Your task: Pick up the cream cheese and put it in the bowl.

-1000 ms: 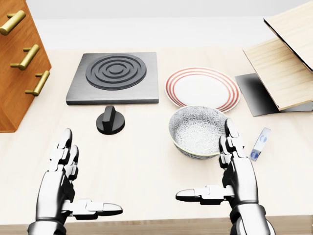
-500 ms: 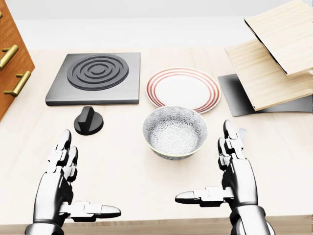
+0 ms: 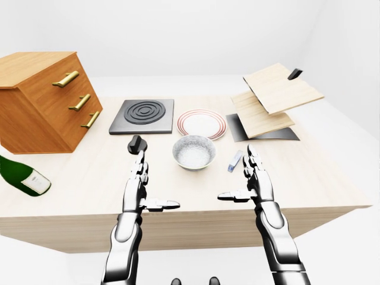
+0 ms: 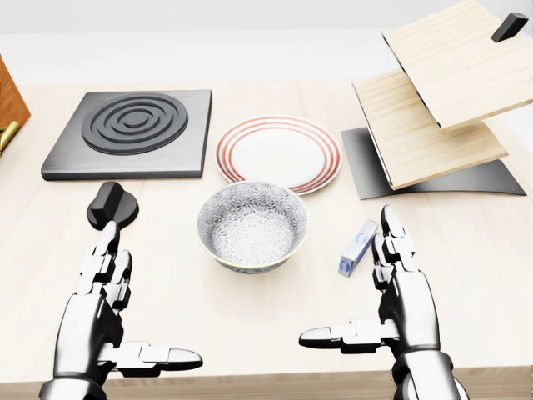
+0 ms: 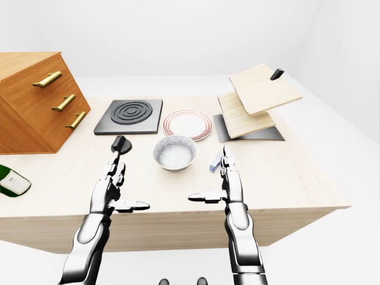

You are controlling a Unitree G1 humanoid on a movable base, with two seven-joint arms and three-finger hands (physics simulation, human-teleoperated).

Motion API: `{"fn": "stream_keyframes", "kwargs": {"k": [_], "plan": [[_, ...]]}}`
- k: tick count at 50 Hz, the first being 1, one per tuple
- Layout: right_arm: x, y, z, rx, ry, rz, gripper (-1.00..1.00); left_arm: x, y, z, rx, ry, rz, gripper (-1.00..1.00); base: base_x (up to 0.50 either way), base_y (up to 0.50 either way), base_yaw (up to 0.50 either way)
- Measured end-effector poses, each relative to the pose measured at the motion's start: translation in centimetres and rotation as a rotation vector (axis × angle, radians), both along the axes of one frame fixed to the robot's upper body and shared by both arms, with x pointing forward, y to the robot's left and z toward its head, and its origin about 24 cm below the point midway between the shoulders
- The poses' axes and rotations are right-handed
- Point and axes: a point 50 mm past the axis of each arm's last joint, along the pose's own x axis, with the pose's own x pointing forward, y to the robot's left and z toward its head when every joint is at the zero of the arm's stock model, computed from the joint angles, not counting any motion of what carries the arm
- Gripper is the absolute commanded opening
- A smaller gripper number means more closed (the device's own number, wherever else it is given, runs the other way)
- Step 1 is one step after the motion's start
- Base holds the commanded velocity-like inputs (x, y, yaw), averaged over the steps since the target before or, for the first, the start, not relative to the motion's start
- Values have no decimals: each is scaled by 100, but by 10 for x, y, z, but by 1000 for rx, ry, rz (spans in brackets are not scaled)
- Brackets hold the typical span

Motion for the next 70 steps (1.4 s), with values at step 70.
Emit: {"fn": "stream_keyframes", "kwargs": {"k": [70], "plan": [[46,-32,34,-85,-62,-75,100,35,15,38,79,-100,31,100,5,-5,0]]}}
